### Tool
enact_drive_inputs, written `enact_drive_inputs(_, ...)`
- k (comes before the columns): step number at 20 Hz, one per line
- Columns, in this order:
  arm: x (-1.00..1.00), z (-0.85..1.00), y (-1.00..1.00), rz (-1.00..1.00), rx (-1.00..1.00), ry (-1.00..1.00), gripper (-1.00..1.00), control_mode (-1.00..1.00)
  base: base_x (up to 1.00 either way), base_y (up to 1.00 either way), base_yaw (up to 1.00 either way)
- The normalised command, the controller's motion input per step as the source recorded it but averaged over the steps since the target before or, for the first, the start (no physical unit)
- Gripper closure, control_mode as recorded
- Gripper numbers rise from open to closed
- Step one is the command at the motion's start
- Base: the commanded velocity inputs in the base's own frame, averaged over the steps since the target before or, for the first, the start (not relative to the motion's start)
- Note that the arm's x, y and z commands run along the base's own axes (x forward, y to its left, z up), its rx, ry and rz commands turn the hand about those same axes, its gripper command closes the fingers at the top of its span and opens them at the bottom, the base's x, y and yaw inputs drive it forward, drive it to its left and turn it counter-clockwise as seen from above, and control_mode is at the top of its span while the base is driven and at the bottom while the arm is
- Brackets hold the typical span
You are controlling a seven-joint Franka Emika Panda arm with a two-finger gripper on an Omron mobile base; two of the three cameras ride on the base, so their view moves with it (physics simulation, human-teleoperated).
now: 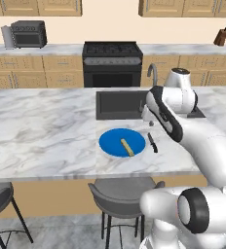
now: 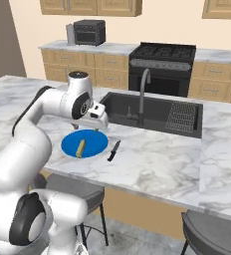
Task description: Retrieve the butter from the fridge and place it on a plate on the dining table. Then retrieve the butter knife by the fridge and place it near the plate.
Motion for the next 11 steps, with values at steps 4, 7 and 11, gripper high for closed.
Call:
enact_drive_inputs(4,-0.93,0.92,0.29,0.0,-0.03,-0.02,-1.0,-1.0,0.0,0.0,0.0)
enact_drive_inputs(7,-0.69,0.76,0.26,0.0,-0.02,0.0,-1.0,-1.0,0.0,0.0,0.0)
enact_drive_inputs(11,-0.62,0.59,0.32,0.0,-0.03,0.0,-1.0,-1.0,0.0,0.0,0.0)
